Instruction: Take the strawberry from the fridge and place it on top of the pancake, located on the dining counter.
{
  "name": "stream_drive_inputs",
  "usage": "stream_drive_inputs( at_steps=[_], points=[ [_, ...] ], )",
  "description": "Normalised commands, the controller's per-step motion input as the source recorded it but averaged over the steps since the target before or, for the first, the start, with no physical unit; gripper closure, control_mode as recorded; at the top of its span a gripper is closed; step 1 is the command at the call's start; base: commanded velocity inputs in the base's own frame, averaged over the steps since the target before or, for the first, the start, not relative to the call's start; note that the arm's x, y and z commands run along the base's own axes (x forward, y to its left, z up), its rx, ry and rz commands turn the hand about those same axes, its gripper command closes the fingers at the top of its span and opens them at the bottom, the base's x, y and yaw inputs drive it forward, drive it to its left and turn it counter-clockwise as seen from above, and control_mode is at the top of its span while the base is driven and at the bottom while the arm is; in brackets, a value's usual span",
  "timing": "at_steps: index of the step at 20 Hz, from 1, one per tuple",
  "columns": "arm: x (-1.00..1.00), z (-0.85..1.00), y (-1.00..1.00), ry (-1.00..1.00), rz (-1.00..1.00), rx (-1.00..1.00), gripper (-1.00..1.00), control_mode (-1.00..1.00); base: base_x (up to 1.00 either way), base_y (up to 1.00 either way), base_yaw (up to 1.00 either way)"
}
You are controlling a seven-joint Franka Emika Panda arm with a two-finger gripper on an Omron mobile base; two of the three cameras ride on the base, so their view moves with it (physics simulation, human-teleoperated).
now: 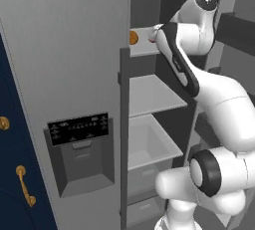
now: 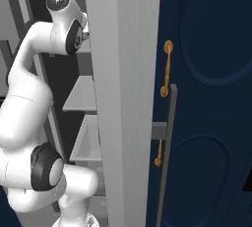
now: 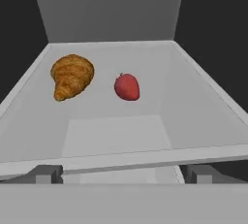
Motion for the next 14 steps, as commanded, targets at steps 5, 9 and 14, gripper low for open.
stream_drive_inputs(
  at_steps=[5, 9, 14],
  points=[
    [0.79, -0.19, -0.03, 0.01, 0.1, 0.0, -1.0, -1.0, 0.0, 0.0, 0.0],
    [0.8, -0.06, -0.01, 0.03, 0.05, 0.0, -1.0, -1.0, 0.0, 0.0, 0.0],
    [0.69, -0.02, 0.0, 0.1, 0.0, -0.01, -1.0, -1.0, 0.0, 0.0, 0.0]
  ],
)
